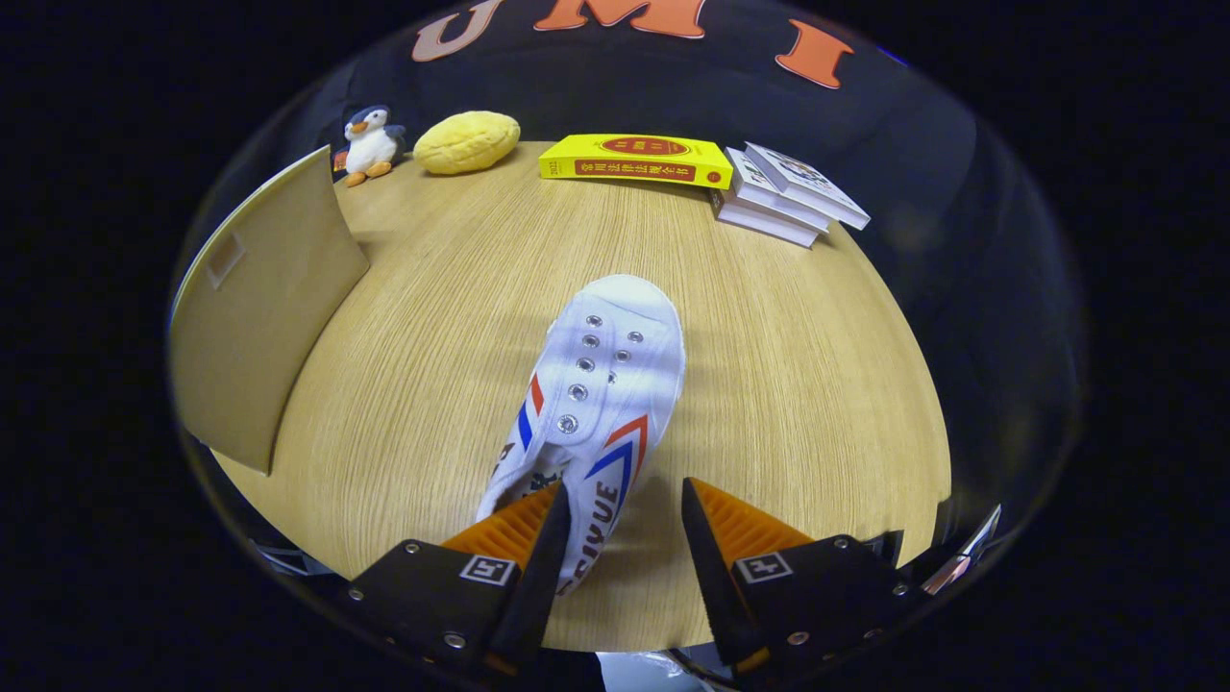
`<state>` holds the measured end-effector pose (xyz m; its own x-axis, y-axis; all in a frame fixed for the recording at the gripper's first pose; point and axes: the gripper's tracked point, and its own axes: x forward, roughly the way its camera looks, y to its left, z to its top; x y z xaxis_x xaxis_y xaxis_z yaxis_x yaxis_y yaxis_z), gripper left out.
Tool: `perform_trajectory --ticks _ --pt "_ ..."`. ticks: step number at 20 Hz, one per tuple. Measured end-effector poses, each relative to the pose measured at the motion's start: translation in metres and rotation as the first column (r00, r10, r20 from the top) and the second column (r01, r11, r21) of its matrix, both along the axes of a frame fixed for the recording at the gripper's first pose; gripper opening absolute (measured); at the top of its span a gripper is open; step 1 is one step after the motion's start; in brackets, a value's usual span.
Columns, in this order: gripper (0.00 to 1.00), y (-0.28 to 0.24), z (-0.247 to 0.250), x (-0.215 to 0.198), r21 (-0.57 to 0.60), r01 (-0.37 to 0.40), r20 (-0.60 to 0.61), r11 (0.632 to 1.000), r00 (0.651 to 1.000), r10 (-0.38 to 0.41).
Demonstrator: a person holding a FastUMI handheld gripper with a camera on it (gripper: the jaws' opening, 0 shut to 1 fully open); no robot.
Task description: Open the storage box then place both shoes into the box .Put the left shoe in first, then the right shoe, with the right side of both shoes facing outward in a uniform manner.
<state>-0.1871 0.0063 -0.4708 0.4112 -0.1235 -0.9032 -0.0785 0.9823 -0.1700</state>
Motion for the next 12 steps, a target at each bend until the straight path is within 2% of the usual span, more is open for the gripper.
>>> perform_trajectory --ticks 2,3,8,12 --pt "0.66 -0.006 0.002 0.003 -0.003 0.047 0.067 0.999 0.997 -0.046" --pt "0.63 -0.006 0.002 0.004 -0.002 0.046 0.104 0.999 0.994 -0.045" --pt "0.45 0.003 -0.001 0.016 0.02 -0.025 0.197 0.999 0.98 0.02" --pt "0.32 0.011 0.001 0.02 0.06 -0.023 0.217 0.998 0.976 0.009"
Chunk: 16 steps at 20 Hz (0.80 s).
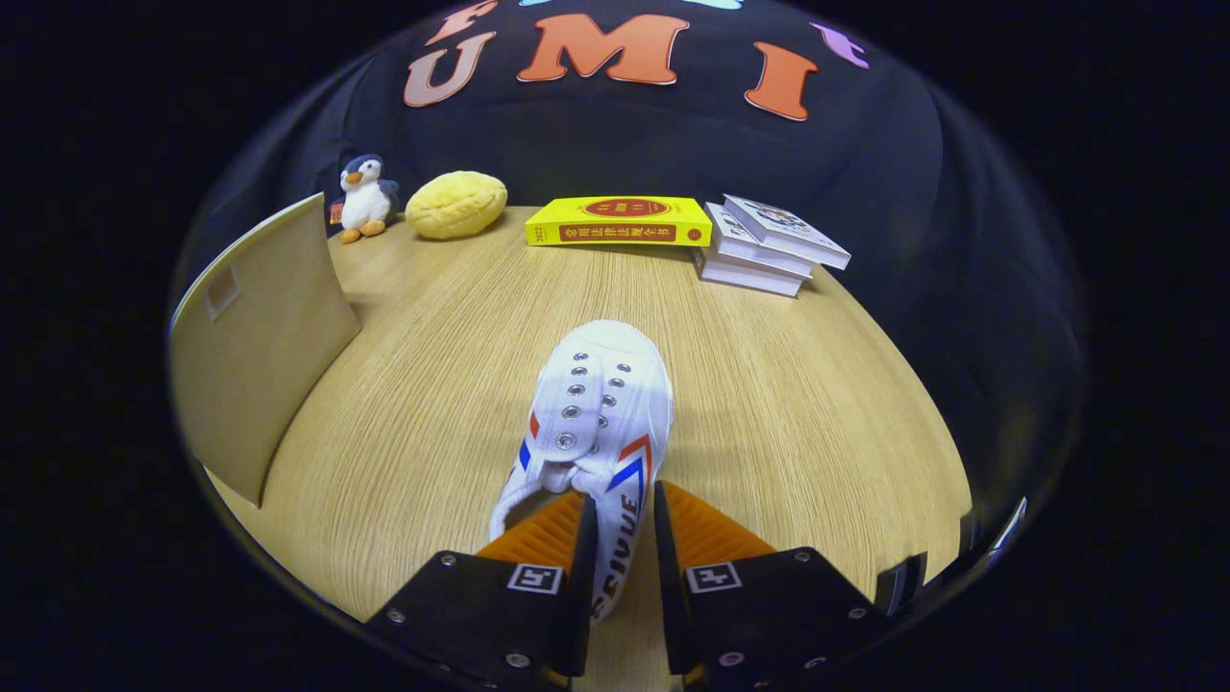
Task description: Open the storage box then place both shoes into the box .Put the left shoe in first, then the right shoe, with the right side of both shoes facing outward in a uniform manner.
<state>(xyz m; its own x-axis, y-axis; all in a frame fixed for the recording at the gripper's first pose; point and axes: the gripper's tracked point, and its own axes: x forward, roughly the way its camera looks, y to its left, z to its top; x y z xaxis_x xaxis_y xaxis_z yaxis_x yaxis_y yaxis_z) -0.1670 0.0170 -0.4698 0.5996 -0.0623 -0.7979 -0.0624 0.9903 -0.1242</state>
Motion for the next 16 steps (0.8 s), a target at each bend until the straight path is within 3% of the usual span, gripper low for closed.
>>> perform_trajectory --ticks 2,5,14,16 --pt "0.23 -0.006 -0.001 0.003 0.001 0.018 0.004 1.0 1.0 -0.018" --pt "0.03 -0.018 0.006 0.015 0.061 0.092 0.001 0.994 0.996 -0.093" --pt "0.0 -0.021 0.049 0.058 0.206 0.203 0.064 0.957 0.973 -0.22" --pt "0.0 -0.018 0.062 0.066 0.228 0.189 0.086 0.955 0.973 -0.213"
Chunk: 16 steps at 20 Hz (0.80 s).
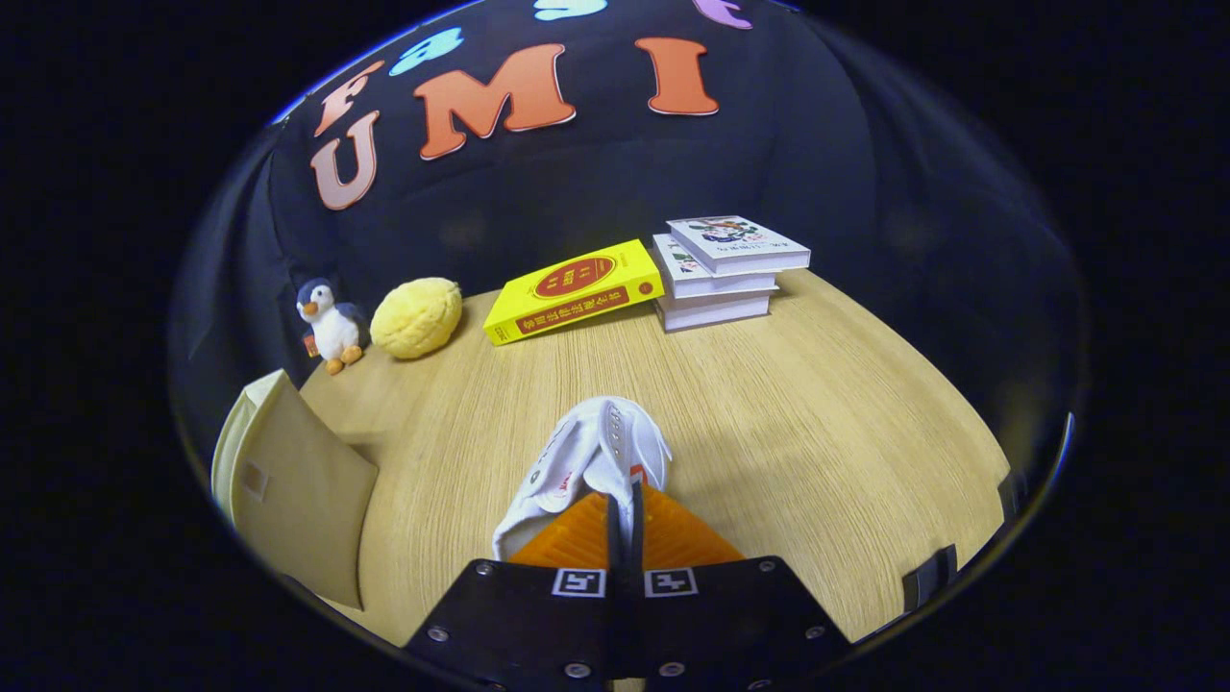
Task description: Open the storage box then place both shoes into the box .Put the left shoe in first, then the right shoe, with the right side of both shoes facing outward in a uniform manner.
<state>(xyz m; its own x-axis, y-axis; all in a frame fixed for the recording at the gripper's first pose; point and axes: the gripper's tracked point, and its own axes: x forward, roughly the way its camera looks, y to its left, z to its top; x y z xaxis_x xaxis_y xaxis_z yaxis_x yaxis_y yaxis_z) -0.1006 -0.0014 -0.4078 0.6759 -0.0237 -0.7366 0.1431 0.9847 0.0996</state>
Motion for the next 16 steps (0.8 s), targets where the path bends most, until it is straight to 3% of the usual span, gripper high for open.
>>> perform_trajectory --ticks 8,13,16 --pt "0.0 -0.002 -0.002 0.002 -0.04 -0.033 -0.008 0.999 0.999 0.033" --pt "0.01 -0.016 -0.038 -0.017 -0.062 -0.015 -0.095 0.998 0.995 0.009" --pt "0.03 -0.018 -0.047 -0.012 -0.061 -0.035 -0.07 0.998 0.997 0.031"
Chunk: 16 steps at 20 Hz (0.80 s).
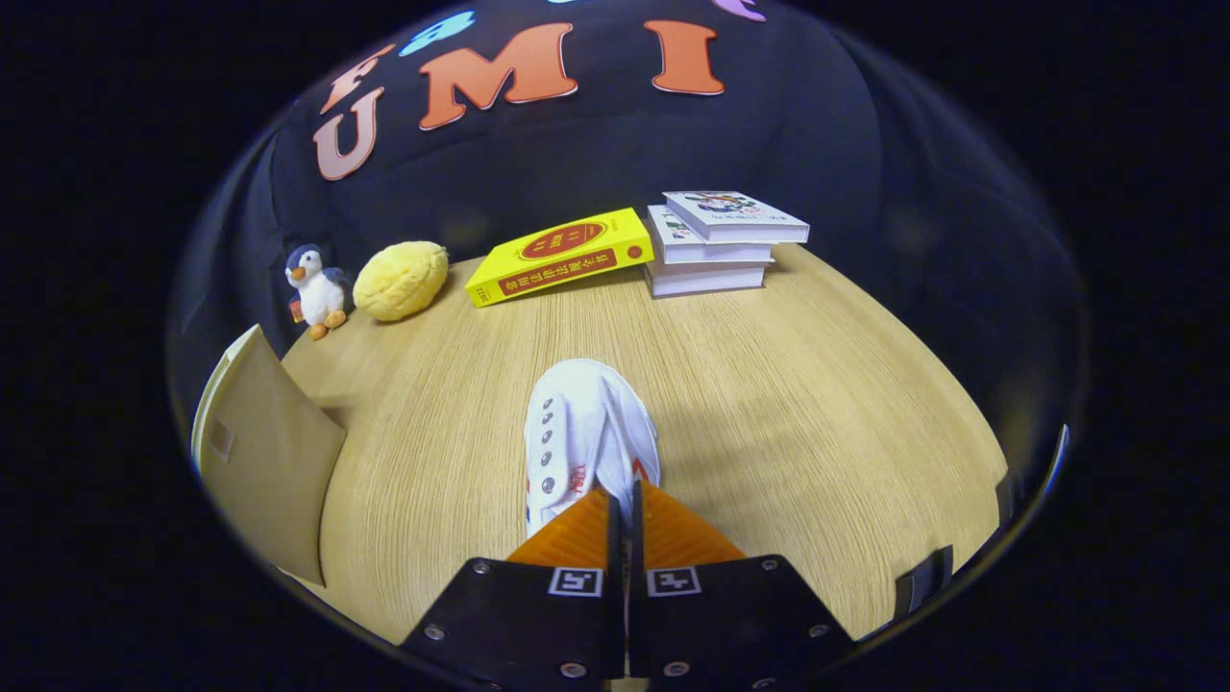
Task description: Open the storage box then place both shoes into the box .Put the left shoe in first, then the right shoe, with the right side of both shoes facing outward in a uniform manner.
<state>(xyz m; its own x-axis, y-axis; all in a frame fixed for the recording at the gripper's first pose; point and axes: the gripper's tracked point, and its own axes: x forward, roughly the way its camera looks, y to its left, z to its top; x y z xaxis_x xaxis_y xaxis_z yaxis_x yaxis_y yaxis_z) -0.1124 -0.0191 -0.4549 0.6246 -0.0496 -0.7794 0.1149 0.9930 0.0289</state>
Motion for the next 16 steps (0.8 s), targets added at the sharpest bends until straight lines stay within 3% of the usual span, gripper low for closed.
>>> perform_trajectory --ticks 2,5,11,13,14,15,16 --pt "0.07 0.0 -0.006 0.001 -0.041 -0.06 -0.004 0.997 0.998 0.06" --pt "0.22 -0.002 -0.022 0.002 -0.105 -0.159 -0.047 0.982 0.987 0.154" --pt "0.35 -0.006 -0.031 0.017 -0.017 -0.165 -0.054 0.986 0.985 0.164" --pt "0.33 -0.012 -0.034 0.019 0.029 -0.121 -0.063 0.992 0.99 0.123" --pt "0.27 -0.023 -0.032 0.02 0.011 -0.077 -0.07 0.997 0.995 0.078" --pt "0.05 -0.027 -0.033 0.022 0.029 -0.049 -0.074 0.998 0.996 0.051" --pt "0.02 -0.024 -0.03 0.022 0.058 -0.036 -0.085 0.998 0.995 0.041"
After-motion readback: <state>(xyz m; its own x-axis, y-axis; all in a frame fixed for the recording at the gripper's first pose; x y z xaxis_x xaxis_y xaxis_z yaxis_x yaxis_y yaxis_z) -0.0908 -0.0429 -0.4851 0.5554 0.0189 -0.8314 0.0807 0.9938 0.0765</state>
